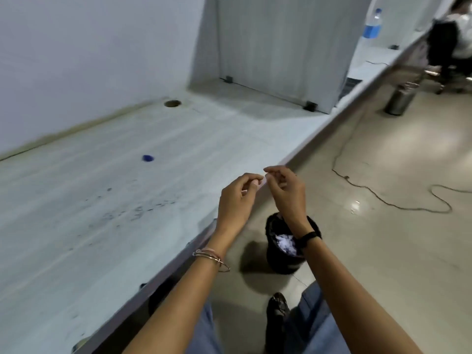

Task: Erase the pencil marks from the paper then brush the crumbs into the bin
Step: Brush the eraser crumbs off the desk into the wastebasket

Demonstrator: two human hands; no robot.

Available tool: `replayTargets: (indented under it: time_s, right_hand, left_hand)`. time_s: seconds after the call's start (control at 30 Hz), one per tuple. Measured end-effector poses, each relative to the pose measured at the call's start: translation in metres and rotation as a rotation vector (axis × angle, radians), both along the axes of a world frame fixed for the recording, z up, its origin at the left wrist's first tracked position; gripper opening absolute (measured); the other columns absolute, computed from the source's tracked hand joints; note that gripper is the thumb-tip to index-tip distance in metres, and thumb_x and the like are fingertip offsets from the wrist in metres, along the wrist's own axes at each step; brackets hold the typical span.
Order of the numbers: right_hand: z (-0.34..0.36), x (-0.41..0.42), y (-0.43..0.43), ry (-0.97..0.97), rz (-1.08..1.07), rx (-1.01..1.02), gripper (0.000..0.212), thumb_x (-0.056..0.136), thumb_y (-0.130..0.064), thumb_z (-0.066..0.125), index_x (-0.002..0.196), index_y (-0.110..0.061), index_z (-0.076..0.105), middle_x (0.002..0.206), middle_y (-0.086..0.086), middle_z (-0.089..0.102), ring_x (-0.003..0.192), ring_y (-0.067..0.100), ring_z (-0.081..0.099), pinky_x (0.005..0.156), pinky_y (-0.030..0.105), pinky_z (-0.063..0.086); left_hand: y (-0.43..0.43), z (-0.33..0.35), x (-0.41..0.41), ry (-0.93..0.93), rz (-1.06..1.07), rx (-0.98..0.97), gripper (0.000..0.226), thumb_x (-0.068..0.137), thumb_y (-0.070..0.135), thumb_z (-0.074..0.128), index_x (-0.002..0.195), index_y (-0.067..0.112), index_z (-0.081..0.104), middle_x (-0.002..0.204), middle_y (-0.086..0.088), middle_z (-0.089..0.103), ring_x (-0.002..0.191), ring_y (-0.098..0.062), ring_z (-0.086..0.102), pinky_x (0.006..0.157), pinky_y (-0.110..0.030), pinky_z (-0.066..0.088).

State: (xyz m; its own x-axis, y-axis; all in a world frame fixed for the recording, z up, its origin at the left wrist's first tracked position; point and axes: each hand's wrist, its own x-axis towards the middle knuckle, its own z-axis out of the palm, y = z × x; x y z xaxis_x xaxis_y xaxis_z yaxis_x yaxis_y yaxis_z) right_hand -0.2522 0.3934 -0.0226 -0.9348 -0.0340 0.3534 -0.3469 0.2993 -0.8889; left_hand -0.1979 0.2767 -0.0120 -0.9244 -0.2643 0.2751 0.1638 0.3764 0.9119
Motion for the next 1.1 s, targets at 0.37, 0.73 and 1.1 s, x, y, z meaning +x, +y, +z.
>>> replayTargets:
  time_s: [0.37, 0.73, 1.1]
  right_hand:
    - [-0.17, -0.066, 0.132, -0.602, -0.231, 0.229, 0.018, 0.087, -0.016, 0.064, 0.102, -0.009, 0.07, 0.093, 0.007, 0.069, 0.087, 0.018, 0.061, 0.075, 0.027, 0.045]
    - [-0.355, -0.099, 0.145, -1.187, -0.465, -0.022, 0.064, 0.082, -0.022, 0.071, 0.134, -0.001, 0.041, 0.122, 0.018, 0.055, 0.104, 0.032, 0.058, 0.088, 0.043, 0.052]
    - [-0.42, -0.139, 0.14, -1.213, -0.56, -0.142, 0.025, 0.076, -0.015, 0.063, 0.096, 0.002, 0.065, 0.097, 0.022, 0.068, 0.09, 0.038, 0.067, 0.081, 0.047, 0.057]
  left_hand:
    - [0.08, -0.165, -0.105, -0.471, -0.259, 0.006, 0.023, 0.093, 0.02, 0.054, 0.091, 0.04, 0.064, 0.096, 0.004, 0.071, 0.097, -0.014, 0.066, 0.094, -0.039, 0.051]
    - [0.091, -0.305, -0.149, -0.783, -0.124, 0.017, 0.023, 0.097, 0.012, 0.052, 0.115, 0.013, 0.065, 0.104, -0.002, 0.062, 0.096, -0.012, 0.055, 0.076, -0.016, 0.037]
    - [0.091, -0.358, -0.148, -0.858, -0.116, 0.093, 0.022, 0.097, 0.009, 0.052, 0.115, 0.01, 0.065, 0.101, -0.003, 0.062, 0.096, -0.013, 0.056, 0.067, 0.001, 0.037]
